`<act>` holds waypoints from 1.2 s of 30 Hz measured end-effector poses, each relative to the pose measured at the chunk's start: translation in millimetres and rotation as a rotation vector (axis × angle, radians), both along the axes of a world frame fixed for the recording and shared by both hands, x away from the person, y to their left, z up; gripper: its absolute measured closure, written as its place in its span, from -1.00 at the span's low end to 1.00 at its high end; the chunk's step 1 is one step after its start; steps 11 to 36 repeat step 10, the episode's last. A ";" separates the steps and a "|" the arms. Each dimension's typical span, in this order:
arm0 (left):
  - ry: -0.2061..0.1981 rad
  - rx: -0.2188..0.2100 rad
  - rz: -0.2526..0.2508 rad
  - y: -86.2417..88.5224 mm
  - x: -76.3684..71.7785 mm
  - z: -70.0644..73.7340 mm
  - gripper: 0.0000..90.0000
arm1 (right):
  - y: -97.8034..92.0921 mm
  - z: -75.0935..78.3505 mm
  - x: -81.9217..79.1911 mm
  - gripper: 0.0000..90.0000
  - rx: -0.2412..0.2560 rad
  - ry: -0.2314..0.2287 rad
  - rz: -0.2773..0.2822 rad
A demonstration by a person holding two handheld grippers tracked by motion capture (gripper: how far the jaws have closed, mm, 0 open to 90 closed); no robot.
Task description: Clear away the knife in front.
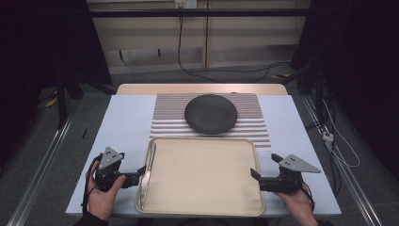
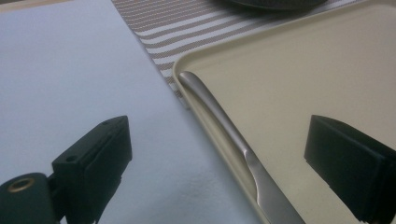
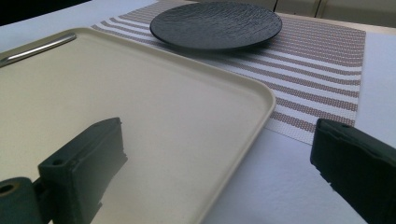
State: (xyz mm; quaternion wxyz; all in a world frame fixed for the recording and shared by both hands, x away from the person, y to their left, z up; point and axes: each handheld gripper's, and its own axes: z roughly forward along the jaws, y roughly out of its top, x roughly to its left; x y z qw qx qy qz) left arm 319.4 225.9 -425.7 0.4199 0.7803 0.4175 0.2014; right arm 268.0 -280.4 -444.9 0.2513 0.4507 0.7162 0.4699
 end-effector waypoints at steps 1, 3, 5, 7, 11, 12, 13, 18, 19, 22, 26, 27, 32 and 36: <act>0.002 0.001 0.004 0.5 0.0 -0.7 -0.84 | 0.0 -0.1 0.1 -0.94 -0.002 -0.001 0.000; 0.001 -0.002 0.002 1.6 -0.3 -2.0 -0.84 | 0.0 -0.2 0.1 -0.94 -0.005 -0.001 -0.001; 0.004 -0.005 0.006 2.8 -1.1 -2.7 -0.84 | -0.3 -0.1 0.1 -0.94 -0.003 0.001 -0.005; -0.002 -0.003 0.012 4.7 -0.9 -2.9 -0.84 | -0.4 0.0 -0.2 -0.94 -0.005 0.000 -0.006; -0.005 -0.011 0.023 7.4 0.3 -3.5 -0.84 | -0.8 -0.1 -0.1 -0.94 -0.003 0.000 -0.005; -0.005 -0.011 0.023 7.4 0.3 -3.5 -0.84 | -0.8 -0.1 -0.1 -0.94 -0.003 0.000 -0.005; -0.005 -0.011 0.023 7.4 0.3 -3.5 -0.84 | -0.8 -0.1 -0.1 -0.94 -0.003 0.000 -0.005; -0.005 -0.011 0.023 7.4 0.3 -3.5 -0.84 | -0.8 -0.1 -0.1 -0.94 -0.003 0.000 -0.005; -0.005 -0.011 0.023 7.4 0.3 -3.5 -0.84 | -0.8 -0.1 -0.1 -0.94 -0.003 0.000 -0.005; -0.005 -0.011 0.023 7.4 0.3 -3.5 -0.84 | -0.8 -0.1 -0.1 -0.94 -0.003 0.000 -0.005; -0.005 -0.011 0.023 7.4 0.3 -3.5 -0.84 | -0.8 -0.1 -0.1 -0.94 -0.003 0.000 -0.005; -0.005 -0.011 0.023 7.4 0.3 -3.5 -0.84 | -0.8 -0.1 -0.1 -0.94 -0.003 0.000 -0.005; -0.005 -0.011 0.023 7.4 0.3 -3.5 -0.84 | -0.8 -0.1 -0.1 -0.94 -0.003 0.000 -0.005; -0.005 -0.011 0.023 7.4 0.3 -3.5 -0.84 | -0.8 -0.1 -0.1 -0.94 -0.003 0.000 -0.005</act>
